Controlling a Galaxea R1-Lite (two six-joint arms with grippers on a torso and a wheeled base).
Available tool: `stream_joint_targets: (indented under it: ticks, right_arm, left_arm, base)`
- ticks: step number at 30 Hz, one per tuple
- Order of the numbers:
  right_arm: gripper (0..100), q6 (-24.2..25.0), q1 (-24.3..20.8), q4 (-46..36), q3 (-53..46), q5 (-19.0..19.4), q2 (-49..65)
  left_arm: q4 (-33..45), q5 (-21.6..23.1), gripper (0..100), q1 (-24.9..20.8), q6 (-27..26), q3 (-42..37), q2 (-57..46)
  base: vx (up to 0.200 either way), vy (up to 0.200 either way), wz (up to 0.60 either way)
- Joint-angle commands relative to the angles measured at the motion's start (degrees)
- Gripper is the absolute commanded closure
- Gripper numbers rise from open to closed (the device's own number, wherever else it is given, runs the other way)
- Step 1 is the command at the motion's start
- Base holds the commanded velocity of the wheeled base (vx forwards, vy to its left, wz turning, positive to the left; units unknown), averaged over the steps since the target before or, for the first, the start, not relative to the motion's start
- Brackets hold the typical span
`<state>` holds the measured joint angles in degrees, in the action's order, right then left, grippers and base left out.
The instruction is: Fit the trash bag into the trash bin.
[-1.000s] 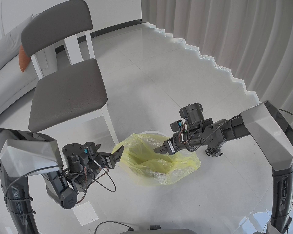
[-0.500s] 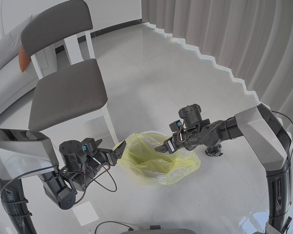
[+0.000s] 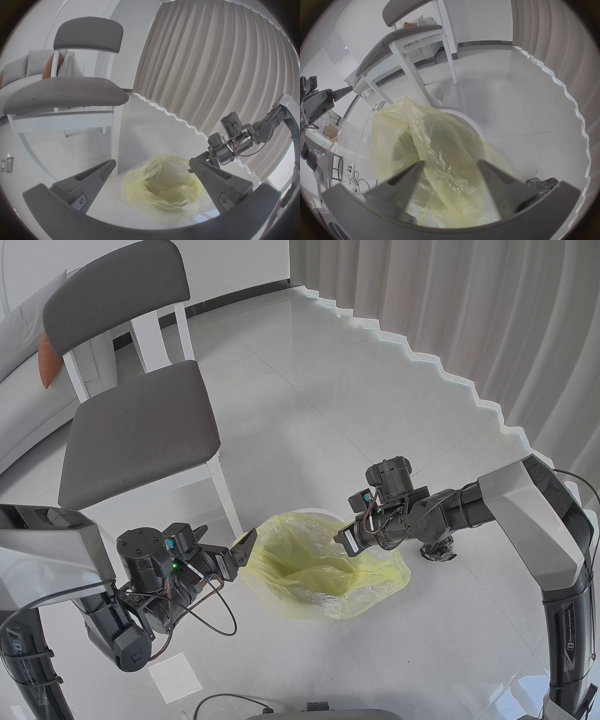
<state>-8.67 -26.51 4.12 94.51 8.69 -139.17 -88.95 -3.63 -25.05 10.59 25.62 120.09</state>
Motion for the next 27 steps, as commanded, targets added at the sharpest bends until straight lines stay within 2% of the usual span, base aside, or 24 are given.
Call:
stream_joint_targets:
  ticks: [1,11,16,27]
  right_arm:
    - [100,0.3,0.1,0.0,-0.2,0.0,-0.1]
    - [100,0.6,1.2,-0.7,4.4,-0.1,0.3]
    - [100,1.5,2.3,-6.1,9.9,-0.1,0.7]
    - [100,2.2,2.1,-6.3,12.5,-2.4,1.8]
  left_arm:
    - [-1.0,-0.1,0,0.0,0.0,-0.1,-0.1]
    - [-1.0,0.0,0,0.2,0.3,-1.1,-0.2]
    - [-1.0,0.0,0,0.4,0.5,-1.9,-0.4]
    - [-1.0,0.1,0,1.3,1.0,-4.4,-1.3]
  base:
    - [0.0,0.0,0.0]
    - [0.0,0.0,0.0]
    - [0.0,0.0,0.0]
    - [0.0,0.0,0.0]
